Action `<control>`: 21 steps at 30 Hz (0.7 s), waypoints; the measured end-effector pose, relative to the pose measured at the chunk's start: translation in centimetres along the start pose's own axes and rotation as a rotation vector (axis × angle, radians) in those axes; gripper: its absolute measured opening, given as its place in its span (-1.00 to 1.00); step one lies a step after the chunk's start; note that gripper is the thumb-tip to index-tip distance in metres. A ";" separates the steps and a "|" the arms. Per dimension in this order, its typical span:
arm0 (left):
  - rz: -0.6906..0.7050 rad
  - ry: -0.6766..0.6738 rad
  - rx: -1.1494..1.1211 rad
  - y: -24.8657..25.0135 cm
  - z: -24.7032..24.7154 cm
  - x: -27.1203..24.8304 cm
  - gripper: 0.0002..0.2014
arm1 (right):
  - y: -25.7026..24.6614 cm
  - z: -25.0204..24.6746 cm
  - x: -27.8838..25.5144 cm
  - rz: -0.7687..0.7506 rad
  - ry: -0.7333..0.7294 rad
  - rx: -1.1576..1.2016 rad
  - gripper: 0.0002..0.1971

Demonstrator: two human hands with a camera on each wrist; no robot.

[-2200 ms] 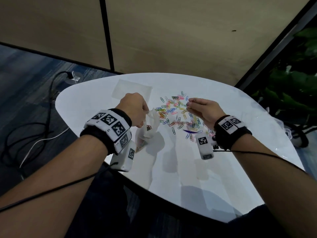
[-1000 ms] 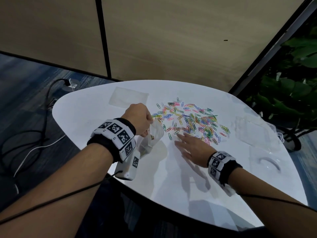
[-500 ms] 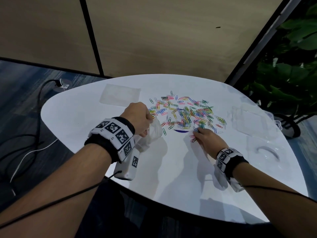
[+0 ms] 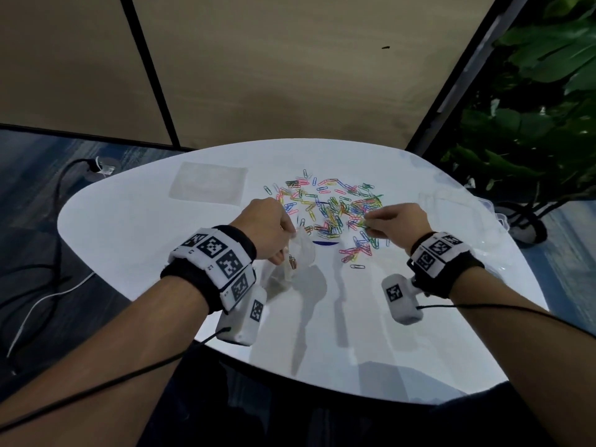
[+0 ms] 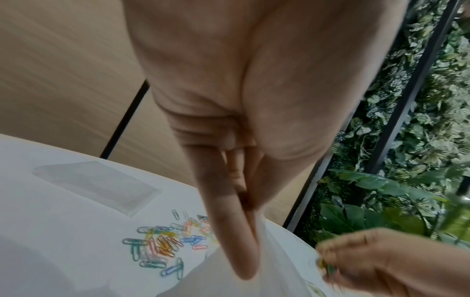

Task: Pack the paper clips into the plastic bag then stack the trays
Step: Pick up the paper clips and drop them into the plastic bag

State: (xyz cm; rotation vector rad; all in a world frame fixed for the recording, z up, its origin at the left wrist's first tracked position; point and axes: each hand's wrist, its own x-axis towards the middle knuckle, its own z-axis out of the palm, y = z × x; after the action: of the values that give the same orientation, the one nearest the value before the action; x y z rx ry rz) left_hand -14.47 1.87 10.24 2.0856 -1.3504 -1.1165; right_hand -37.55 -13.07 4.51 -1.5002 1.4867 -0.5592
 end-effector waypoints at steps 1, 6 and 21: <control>0.004 -0.001 -0.017 0.3 0.4 0.0 -0.83 | -1.4 0.1 -1.3 0.022 -0.054 0.225 -0.85; 0.020 0.016 -0.066 1.5 2.0 -0.2 -0.82 | -4.8 1.8 -7.1 0.172 -0.311 0.703 -0.79; 0.076 0.103 0.020 1.8 3.3 -0.5 -0.77 | -4.2 6.7 -7.8 -0.358 -0.241 -0.403 -0.86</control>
State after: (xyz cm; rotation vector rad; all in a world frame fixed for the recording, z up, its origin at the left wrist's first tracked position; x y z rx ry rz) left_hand -18.22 1.82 9.75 2.0577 -1.3841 -0.9556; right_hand -31.07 -4.39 7.05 -2.0922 1.1931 -0.2756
